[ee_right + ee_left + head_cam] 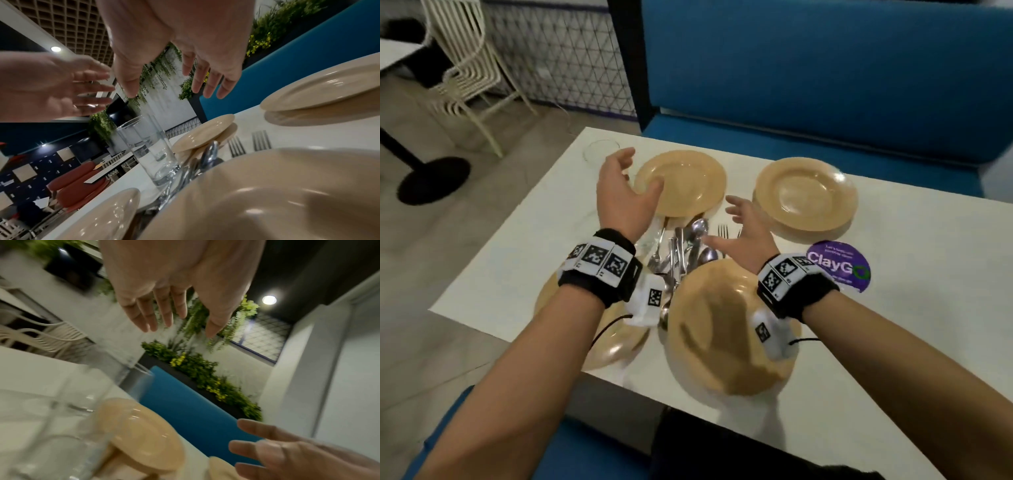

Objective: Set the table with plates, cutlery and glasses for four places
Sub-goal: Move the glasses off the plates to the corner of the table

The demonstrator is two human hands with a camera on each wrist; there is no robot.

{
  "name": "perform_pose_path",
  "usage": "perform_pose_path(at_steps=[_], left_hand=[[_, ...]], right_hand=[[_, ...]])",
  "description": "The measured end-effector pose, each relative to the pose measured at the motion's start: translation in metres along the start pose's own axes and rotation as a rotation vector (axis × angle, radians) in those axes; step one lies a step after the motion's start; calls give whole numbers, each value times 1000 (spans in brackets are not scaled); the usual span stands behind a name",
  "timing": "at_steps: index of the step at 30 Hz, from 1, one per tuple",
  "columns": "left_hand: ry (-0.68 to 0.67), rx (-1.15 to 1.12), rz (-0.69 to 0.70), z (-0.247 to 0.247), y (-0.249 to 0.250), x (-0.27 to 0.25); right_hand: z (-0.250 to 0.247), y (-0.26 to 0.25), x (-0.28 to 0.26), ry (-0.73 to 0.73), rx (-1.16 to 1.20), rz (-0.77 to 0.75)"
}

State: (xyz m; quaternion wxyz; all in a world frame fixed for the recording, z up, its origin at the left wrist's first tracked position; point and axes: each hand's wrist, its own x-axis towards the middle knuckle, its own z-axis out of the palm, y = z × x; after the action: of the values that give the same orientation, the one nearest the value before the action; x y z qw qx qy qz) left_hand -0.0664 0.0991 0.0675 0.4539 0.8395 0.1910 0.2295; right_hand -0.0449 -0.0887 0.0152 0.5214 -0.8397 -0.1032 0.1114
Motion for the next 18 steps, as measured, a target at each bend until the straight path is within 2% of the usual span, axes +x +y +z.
perform_pose_path(at_steps=[3,5,8,12,14,18], left_hand=[[104,-30,-76,-25,-45,37],[92,-54,-163,-37,-74,62],[-52,-42,-268,-48,-113,99],[-251,-20,-322,-39,-146,141],[-326,-42,-314,-30,-153,157],[-423,-21,-213,-11,-162,174]], right_hand=[[36,-16,27,-35,1,48],[60,-24,45,-37,14,90],[96,-35,68,-56,45,168],[131,-40,88,-80,79,195],[141,-40,93,-77,105,187],[153,-37,98,-34,133,180]])
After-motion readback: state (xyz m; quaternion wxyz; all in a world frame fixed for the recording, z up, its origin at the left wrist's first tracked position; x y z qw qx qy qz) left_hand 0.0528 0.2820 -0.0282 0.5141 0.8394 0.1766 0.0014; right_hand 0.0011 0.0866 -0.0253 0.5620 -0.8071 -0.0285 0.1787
